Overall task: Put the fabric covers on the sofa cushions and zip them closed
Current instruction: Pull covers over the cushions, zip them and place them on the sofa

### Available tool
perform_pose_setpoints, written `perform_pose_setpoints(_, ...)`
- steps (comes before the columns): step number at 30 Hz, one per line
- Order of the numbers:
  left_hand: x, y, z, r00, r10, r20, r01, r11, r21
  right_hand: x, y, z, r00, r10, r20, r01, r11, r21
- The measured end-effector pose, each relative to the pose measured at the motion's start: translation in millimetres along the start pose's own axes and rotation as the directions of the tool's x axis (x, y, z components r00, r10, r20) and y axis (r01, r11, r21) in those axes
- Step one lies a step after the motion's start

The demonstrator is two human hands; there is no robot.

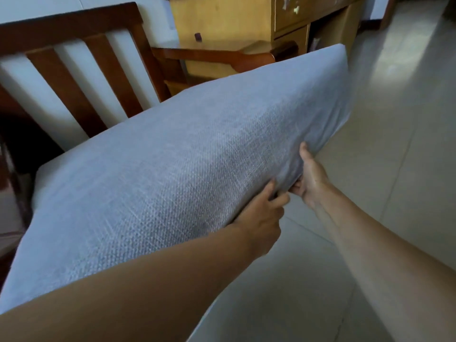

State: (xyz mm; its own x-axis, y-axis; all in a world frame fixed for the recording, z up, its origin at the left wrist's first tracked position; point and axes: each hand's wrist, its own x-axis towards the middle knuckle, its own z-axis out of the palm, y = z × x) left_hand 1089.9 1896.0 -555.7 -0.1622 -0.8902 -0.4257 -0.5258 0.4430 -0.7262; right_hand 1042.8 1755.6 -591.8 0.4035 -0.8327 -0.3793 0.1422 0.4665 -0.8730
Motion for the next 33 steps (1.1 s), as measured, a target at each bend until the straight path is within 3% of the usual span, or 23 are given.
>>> perform_pose_setpoints(12,-52,-116,-19,0.998,0.057,0.016,-0.056,0.996,-0.063,-16,-106,71,0.992,0.122,-0.013,-0.123,0.991,-0.058)
perform_pose_setpoints(20,-96,-208,-29,0.993,-0.025,0.119,0.05,0.976,-0.214,-16,-188,141,0.965,0.251,0.076,-0.242,0.964,-0.112)
perform_pose_setpoints(25,-122,-270,-16,0.957,-0.236,0.169,0.274,0.927,-0.255,-8,-246,208,0.961,0.252,0.114,-0.229,0.956,-0.183)
perform_pose_setpoints(30,-142,-327,22,0.859,-0.512,0.005,0.503,0.842,-0.193,11,-280,278,0.973,0.187,0.135,-0.16,0.969,-0.188)
perform_pose_setpoints(33,-151,-364,45,0.792,-0.604,-0.084,0.562,0.776,-0.286,26,-294,317,0.973,0.158,0.167,-0.125,0.974,-0.19)
